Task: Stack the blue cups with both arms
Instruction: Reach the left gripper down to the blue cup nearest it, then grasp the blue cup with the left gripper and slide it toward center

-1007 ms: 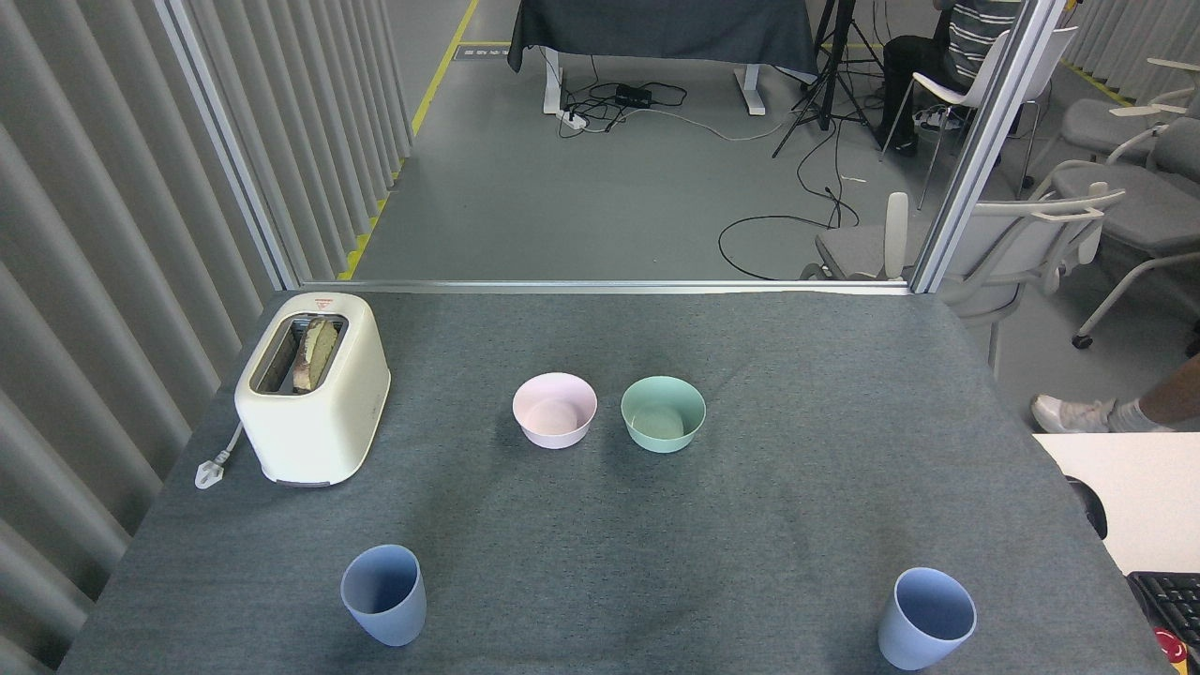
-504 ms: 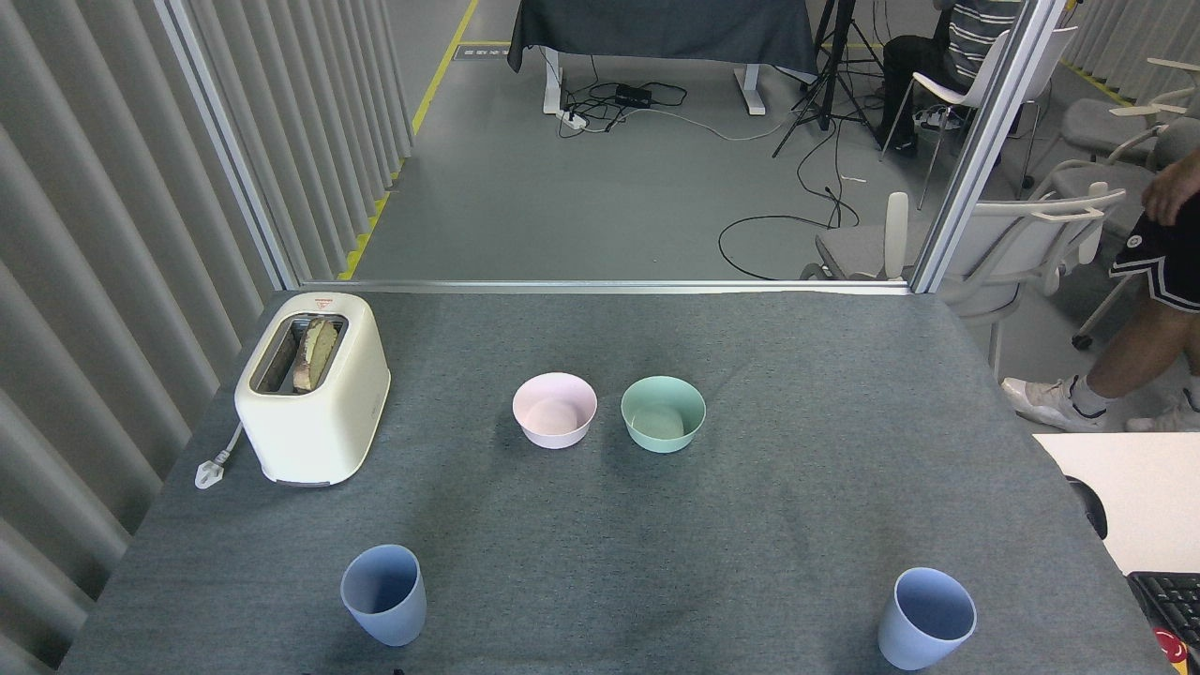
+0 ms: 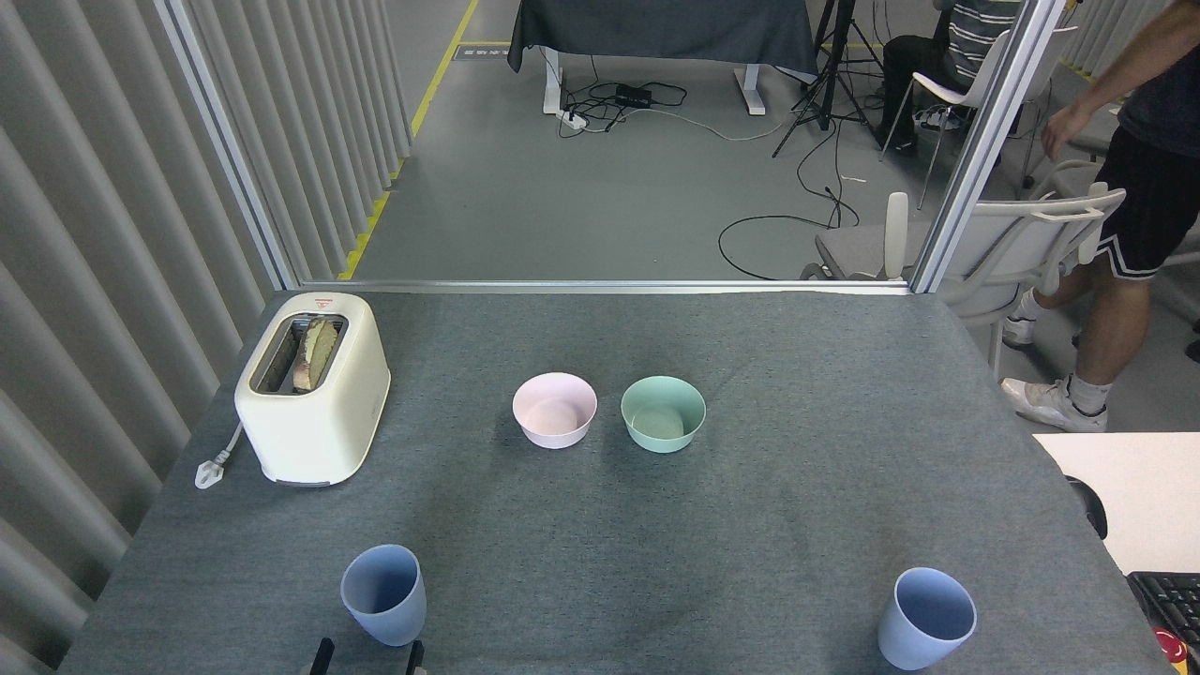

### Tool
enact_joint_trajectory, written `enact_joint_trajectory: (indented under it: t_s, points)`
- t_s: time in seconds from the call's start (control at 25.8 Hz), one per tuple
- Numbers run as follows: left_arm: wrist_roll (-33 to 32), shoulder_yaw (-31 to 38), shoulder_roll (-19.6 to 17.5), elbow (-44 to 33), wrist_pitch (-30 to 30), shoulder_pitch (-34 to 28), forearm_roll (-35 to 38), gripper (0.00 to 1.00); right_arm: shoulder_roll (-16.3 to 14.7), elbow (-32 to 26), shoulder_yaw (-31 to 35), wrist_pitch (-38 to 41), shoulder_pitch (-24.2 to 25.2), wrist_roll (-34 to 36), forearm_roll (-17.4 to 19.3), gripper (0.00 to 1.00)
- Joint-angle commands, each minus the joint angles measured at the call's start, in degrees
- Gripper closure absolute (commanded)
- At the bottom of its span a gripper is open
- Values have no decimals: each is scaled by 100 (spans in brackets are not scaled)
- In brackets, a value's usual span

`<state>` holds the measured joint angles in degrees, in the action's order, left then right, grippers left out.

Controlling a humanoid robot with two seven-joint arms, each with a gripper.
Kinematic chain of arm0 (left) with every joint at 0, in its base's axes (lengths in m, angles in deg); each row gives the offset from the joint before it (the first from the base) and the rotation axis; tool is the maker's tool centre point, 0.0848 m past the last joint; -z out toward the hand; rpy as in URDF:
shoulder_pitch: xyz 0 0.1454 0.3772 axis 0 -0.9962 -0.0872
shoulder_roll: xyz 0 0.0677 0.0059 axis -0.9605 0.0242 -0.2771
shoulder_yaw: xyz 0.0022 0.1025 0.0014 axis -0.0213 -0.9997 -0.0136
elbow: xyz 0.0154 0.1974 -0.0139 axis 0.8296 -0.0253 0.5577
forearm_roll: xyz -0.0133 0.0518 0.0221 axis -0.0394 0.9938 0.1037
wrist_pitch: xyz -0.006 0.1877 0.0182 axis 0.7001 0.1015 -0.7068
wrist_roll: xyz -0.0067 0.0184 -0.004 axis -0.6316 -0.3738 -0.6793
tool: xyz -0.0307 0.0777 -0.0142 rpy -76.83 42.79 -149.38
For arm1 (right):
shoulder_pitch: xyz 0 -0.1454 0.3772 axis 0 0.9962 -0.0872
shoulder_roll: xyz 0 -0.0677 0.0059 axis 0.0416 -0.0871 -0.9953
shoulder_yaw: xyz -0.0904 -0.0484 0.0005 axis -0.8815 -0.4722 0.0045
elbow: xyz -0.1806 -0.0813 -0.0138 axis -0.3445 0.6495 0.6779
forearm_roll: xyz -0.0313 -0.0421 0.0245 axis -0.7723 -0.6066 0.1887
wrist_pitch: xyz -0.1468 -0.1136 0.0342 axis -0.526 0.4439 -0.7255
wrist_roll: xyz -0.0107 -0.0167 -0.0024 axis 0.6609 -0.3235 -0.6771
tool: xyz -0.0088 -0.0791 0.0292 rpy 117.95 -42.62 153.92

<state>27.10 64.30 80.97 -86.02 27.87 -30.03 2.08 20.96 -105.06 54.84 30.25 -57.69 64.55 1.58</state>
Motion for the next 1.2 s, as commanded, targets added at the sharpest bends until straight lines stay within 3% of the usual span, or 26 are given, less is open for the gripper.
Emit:
enact_joint_trajectory:
  t_s: [0.0,0.97,1.16]
  points:
    - [-23,-38,-11,77,-5,96,44,0,1,18,-3,2,-4,1,4,0]
    - [-31,-205,-28,868,-14,1019,36,1,1,115,-38,2,-4,1,4,0]
    - [-31,-205,-19,921,-50,1054,36,13,-8,115,-47,11,-13,-8,-14,0]
